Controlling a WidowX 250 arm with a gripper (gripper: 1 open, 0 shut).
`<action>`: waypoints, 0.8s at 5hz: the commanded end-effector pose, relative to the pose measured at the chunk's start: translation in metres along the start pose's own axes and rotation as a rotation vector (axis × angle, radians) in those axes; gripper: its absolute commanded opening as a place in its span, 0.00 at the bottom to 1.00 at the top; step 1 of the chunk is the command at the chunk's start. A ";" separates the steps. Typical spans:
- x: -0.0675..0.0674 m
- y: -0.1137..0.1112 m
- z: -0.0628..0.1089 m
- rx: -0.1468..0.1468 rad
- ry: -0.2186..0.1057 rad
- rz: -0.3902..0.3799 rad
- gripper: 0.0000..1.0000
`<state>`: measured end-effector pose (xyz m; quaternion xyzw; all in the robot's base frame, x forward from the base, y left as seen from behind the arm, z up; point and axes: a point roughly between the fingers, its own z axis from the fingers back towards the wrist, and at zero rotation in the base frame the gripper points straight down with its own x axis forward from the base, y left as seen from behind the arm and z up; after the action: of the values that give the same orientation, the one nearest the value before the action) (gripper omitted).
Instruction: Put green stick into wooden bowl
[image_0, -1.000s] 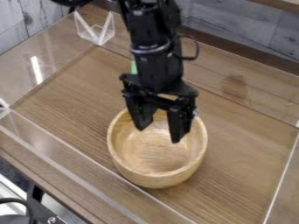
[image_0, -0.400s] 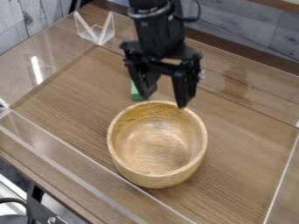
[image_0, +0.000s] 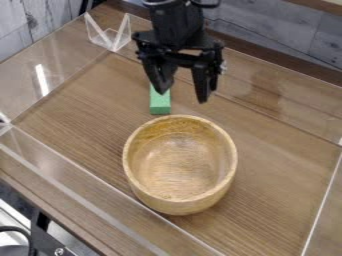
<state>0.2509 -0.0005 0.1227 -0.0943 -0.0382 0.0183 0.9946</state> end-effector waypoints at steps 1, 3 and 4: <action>0.020 0.016 0.012 0.027 -0.089 0.032 1.00; 0.040 0.064 0.019 0.072 -0.173 0.078 1.00; 0.046 0.082 0.022 0.093 -0.203 0.088 1.00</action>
<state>0.2841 0.0817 0.1171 -0.0573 -0.1064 0.0791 0.9895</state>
